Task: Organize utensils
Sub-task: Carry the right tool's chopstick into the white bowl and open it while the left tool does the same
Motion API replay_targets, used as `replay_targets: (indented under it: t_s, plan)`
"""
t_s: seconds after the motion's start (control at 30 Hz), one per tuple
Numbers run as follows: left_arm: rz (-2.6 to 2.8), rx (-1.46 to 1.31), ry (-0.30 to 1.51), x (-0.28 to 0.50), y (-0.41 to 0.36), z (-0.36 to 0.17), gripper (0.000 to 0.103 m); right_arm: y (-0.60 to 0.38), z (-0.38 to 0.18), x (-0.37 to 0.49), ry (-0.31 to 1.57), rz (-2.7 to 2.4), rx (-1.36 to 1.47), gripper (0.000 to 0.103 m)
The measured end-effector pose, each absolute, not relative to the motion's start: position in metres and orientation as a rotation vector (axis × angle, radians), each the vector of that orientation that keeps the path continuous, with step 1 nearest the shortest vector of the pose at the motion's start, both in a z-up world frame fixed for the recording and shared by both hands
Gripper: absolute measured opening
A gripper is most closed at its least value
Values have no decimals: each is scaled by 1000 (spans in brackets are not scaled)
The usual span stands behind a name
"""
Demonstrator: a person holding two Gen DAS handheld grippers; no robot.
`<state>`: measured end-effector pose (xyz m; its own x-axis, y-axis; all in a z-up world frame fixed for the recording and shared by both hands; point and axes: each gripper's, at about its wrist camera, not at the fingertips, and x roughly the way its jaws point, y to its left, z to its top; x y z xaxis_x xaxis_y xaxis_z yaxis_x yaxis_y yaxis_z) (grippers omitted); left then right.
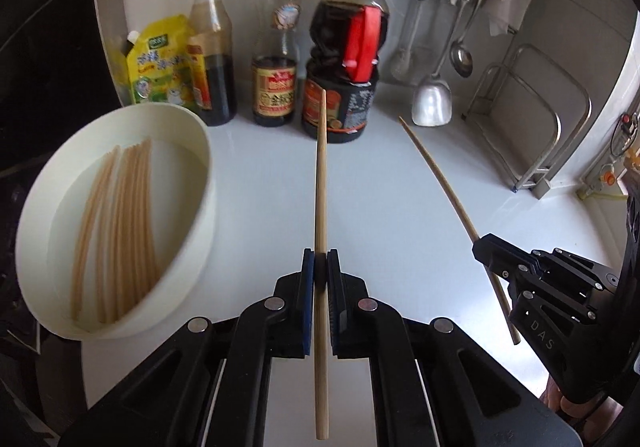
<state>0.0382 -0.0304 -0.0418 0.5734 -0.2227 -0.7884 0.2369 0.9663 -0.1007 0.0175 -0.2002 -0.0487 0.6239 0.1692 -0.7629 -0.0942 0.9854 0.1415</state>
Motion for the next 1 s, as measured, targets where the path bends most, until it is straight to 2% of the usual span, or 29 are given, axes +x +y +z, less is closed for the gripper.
replay_targets:
  t_s: [0.27,0.53,1.0]
  plan:
    - [-132,-2,897,64,69,-17,7,-101,-18,65,839,293,82,6]
    - [-44,10,944,101,148,-32,7,-12,-26,116,873,356,107,6]
    - [-7,-37,1046,136,192,-79,8,51,-70,150,1020,350,62,6]
